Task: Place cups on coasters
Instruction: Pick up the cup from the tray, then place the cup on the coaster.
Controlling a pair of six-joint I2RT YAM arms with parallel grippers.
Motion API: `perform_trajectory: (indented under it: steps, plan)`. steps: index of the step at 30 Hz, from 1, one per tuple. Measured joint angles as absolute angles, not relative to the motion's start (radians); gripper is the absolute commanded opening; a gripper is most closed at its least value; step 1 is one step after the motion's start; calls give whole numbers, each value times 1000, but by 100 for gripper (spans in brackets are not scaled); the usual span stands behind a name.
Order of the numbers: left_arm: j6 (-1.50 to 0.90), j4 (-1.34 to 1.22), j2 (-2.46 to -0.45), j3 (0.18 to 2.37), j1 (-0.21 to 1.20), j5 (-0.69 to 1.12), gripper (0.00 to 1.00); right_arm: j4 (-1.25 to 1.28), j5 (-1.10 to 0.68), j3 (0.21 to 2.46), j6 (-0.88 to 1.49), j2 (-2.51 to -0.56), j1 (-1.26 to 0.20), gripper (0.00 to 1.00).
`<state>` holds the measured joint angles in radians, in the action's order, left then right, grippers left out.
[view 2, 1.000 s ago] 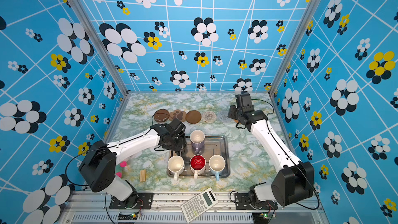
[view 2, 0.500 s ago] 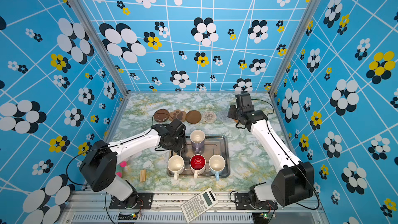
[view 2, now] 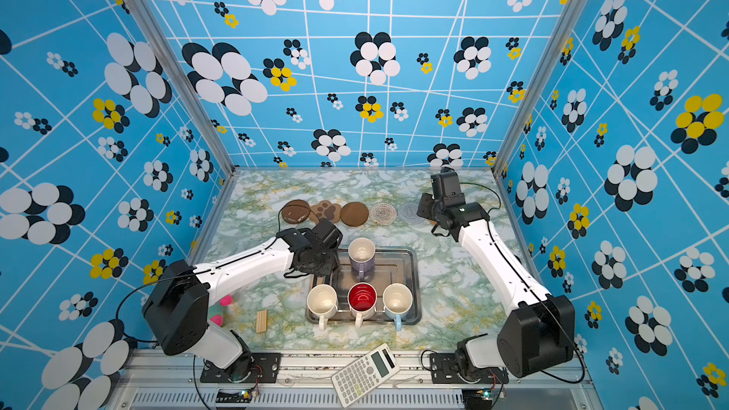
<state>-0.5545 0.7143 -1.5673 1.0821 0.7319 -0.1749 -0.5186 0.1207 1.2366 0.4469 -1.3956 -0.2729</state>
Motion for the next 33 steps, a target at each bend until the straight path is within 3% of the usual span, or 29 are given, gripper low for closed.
perform_trajectory:
  steps: [15, 33]
  plan:
    - [-537, 711, -1489, 1145, 718, -203, 0, -519, 106, 1237, 450, -1396, -273, 48]
    - [-478, 659, -1555, 1267, 516, -172, 0, -516, 75, 1237, 451, -1419, -273, 47]
